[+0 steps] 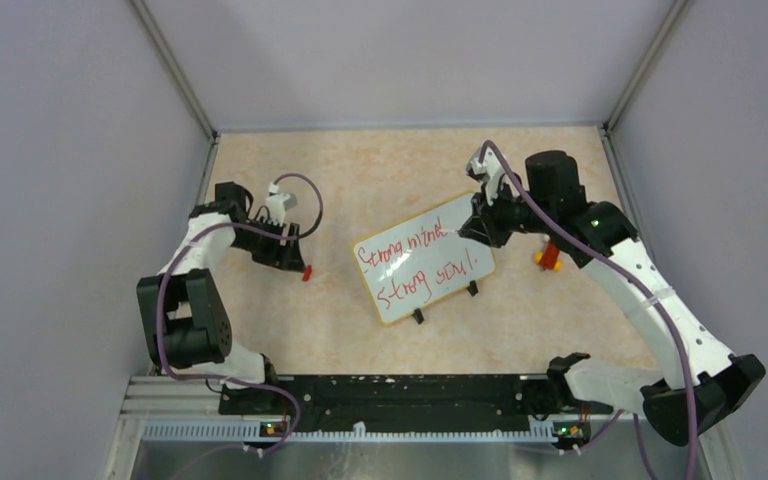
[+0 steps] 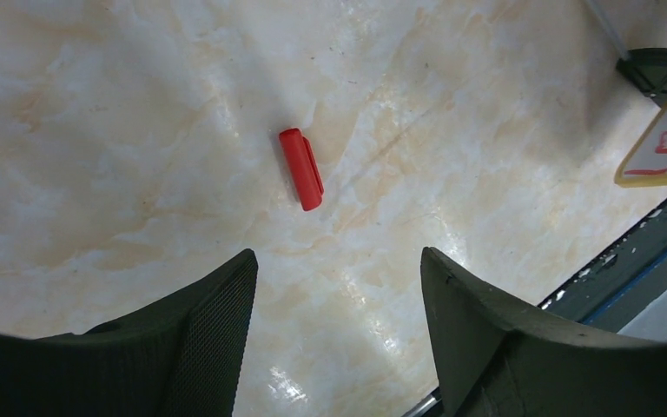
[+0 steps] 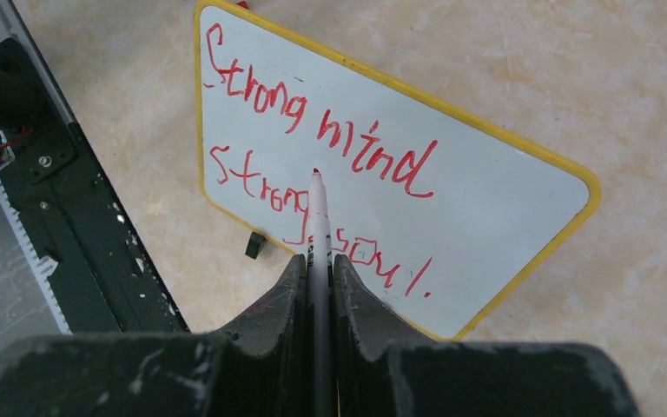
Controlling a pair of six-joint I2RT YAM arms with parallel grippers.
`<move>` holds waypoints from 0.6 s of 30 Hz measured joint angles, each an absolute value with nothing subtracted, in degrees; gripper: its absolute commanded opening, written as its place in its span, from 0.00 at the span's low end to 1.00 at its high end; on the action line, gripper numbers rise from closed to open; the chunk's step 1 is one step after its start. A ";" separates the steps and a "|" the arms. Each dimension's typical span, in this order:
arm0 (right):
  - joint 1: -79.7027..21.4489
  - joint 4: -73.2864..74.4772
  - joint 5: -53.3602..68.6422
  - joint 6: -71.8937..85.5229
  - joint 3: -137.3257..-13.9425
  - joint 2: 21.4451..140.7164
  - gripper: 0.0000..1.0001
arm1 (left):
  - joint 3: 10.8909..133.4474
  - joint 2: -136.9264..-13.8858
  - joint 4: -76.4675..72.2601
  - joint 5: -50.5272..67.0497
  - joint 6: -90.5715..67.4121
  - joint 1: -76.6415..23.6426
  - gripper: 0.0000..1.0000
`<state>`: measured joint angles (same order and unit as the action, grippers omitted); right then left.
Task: Write a sentence on the whiteboard
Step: Pick up the pen cap from the center of the board.
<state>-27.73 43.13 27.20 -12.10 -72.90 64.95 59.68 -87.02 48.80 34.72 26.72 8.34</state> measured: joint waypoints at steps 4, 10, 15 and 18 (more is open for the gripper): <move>-27.46 42.37 27.33 -11.73 -72.47 66.08 0.00 | 58.02 -89.56 45.60 32.80 26.24 5.85 0.72; -27.18 42.30 27.31 -11.70 -72.25 66.50 0.00 | 56.55 -92.14 41.50 29.50 24.40 0.89 0.67; -26.94 41.91 27.31 -11.73 -71.96 66.54 0.00 | 55.75 -93.19 38.96 26.04 23.51 -2.76 0.62; -26.70 41.60 27.29 -11.75 -71.96 66.63 0.00 | 54.85 -93.27 38.09 23.24 23.20 -5.37 0.56</move>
<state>-26.70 41.60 27.29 -11.75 -71.96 66.63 54.85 -93.27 38.09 23.24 23.20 -5.37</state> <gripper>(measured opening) 0.107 0.611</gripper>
